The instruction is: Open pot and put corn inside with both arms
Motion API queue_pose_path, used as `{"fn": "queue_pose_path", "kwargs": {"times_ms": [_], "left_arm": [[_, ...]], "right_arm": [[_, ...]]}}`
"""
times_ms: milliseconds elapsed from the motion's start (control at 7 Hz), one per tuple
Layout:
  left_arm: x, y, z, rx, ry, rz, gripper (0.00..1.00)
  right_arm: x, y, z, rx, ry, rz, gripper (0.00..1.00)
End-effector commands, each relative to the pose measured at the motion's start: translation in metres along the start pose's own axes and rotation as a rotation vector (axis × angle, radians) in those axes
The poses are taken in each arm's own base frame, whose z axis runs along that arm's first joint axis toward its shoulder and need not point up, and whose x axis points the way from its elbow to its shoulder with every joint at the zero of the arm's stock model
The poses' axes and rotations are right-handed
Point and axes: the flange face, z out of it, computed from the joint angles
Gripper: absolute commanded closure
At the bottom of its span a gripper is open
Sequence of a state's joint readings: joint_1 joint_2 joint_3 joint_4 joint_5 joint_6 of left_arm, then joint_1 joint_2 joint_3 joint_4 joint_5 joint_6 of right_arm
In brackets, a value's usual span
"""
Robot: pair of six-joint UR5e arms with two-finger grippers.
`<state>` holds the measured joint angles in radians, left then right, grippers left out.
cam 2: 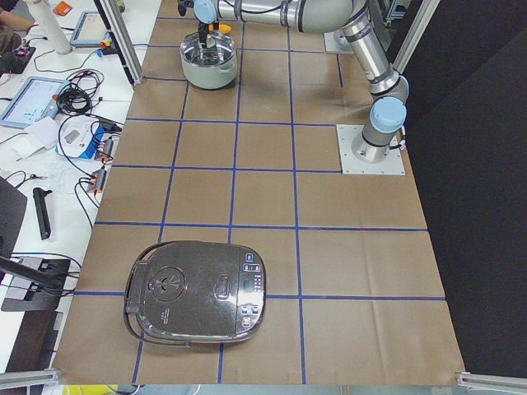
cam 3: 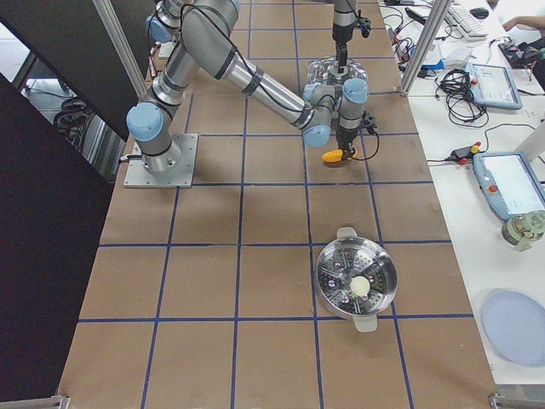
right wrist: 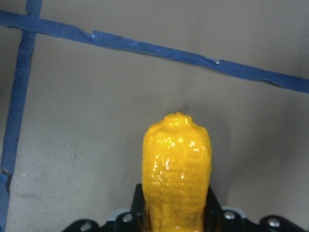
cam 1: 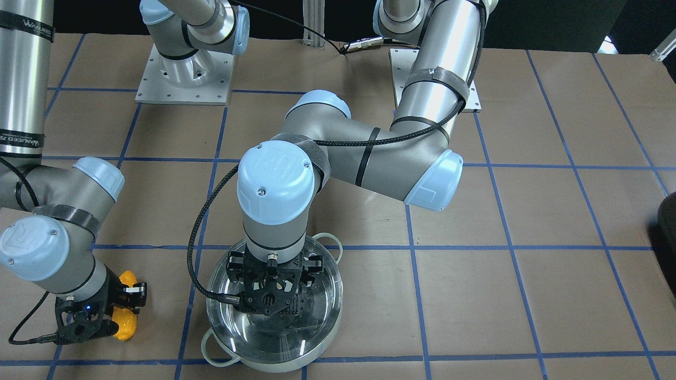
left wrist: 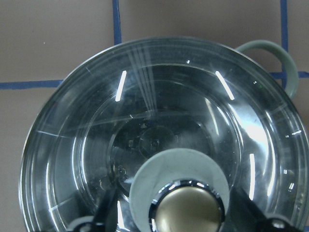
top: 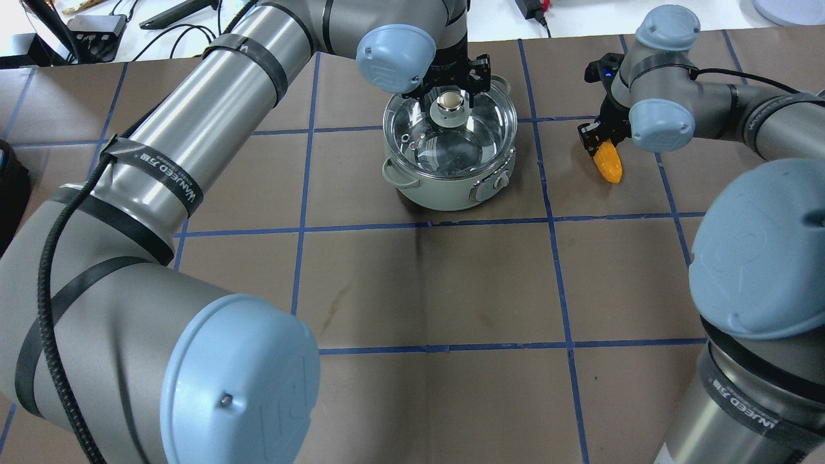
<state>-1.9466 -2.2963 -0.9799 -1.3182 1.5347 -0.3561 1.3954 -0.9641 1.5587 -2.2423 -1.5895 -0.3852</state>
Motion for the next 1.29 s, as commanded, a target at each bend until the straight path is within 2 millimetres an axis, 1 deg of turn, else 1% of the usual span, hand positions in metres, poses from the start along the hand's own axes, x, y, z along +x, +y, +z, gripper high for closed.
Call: {"fn": "queue_pose_path", "kwargs": {"times_ms": [0, 143, 286, 429, 571, 714, 857, 1000, 1143], "left_arm": [[0.0, 0.002, -0.017, 0.016, 0.013, -0.004, 0.53], [0.0, 0.004, -0.019, 0.016, 0.015, -0.004, 0.56], [0.0, 0.004, -0.019, 0.016, 0.015, -0.004, 0.69], [0.0, 0.006, -0.043, 0.039, 0.022, 0.004, 0.76], [-0.017, 0.009, -0.076, 0.049, 0.017, 0.004, 0.76], [-0.072, 0.003, -0.108, 0.022, -0.008, 0.035, 0.76], [-0.153, -0.009, -0.138, -0.015, -0.025, 0.033, 0.76], [-0.227, -0.018, -0.146, -0.042, -0.032, 0.045, 0.76], [-0.302, -0.022, -0.114, -0.099, -0.029, 0.018, 0.77]], "right_arm": [[0.002, 0.014, -0.072, -0.041, -0.001, 0.038, 0.91], [0.0, 0.022, -0.104, -0.049, -0.005, 0.061, 0.91], [-0.003, 0.029, -0.112, -0.074, -0.017, 0.073, 0.91], [-0.007, 0.027, -0.121, -0.057, -0.015, 0.089, 0.91], [-0.029, 0.022, -0.14, -0.024, -0.01, 0.138, 0.91], [-0.073, 0.013, -0.147, -0.005, -0.01, 0.129, 0.91], [-0.124, -0.004, -0.166, 0.04, -0.015, 0.197, 0.91], [-0.176, -0.022, -0.172, 0.069, -0.082, 0.204, 0.89], [-0.217, -0.03, -0.161, 0.064, -0.107, 0.214, 0.89]]}}
